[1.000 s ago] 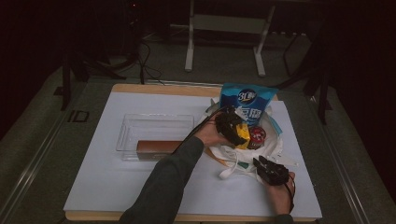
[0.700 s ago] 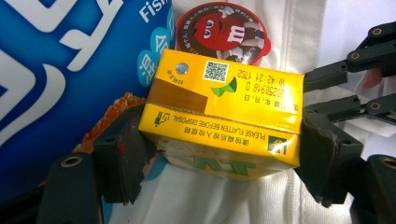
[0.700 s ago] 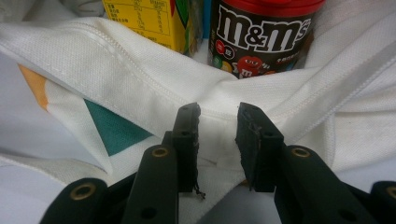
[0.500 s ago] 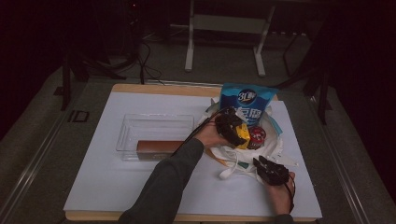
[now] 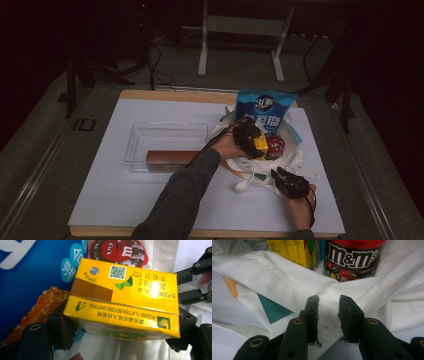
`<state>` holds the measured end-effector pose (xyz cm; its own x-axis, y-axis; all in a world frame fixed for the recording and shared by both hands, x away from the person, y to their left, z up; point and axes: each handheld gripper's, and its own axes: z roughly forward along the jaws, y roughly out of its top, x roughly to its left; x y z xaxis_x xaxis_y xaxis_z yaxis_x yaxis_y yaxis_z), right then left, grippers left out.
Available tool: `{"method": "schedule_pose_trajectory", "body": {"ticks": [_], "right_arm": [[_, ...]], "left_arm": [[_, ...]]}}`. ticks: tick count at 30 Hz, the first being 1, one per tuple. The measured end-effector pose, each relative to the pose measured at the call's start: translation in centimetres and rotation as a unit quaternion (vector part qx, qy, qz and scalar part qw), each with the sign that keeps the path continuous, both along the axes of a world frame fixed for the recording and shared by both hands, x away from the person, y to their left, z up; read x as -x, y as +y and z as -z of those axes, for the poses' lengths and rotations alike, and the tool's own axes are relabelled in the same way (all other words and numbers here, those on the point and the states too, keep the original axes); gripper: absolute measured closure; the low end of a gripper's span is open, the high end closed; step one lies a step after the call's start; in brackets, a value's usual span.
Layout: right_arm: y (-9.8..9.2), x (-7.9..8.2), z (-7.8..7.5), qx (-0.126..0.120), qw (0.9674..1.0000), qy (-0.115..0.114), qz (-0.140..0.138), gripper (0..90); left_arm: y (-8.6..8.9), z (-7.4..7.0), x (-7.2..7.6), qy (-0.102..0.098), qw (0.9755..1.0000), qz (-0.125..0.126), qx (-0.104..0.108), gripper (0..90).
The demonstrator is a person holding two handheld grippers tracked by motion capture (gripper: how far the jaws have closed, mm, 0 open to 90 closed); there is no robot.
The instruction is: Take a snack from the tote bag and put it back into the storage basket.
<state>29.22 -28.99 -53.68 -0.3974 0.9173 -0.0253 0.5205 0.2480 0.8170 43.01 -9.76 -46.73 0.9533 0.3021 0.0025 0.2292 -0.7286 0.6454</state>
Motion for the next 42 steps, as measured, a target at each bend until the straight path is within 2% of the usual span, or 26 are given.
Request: {"method": "schedule_pose_trajectory", "body": {"ticks": [5, 8, 26, 30, 42], "right_arm": [[0.0, 0.0, 0.0, 0.001, 1.0000, -0.001, 0.000, 68.9], [0.0, 0.0, 0.0, 0.001, 1.0000, -0.001, 0.000, 68.9], [0.0, 0.0, 0.0, -0.003, 1.0000, 0.001, -0.002, 68.2], [0.0, 0.0, 0.0, -0.003, 1.0000, 0.001, -0.001, 68.2], [0.0, 0.0, 0.0, -0.003, 1.0000, 0.001, -0.001, 68.1]], "left_arm": [[-0.1, 0.1, 0.1, -0.001, 1.0000, -0.001, -0.004, 23.4], [-0.1, 0.1, 0.3, -0.011, 0.9999, -0.001, -0.013, 26.0], [-0.1, -0.1, 0.7, -0.012, 0.9995, -0.019, -0.022, 28.4], [0.0, -0.5, 0.9, -0.018, 0.9993, -0.019, -0.027, 28.4], [0.7, -1.9, 1.1, -0.023, 0.9992, -0.028, -0.017, 28.4]]}}
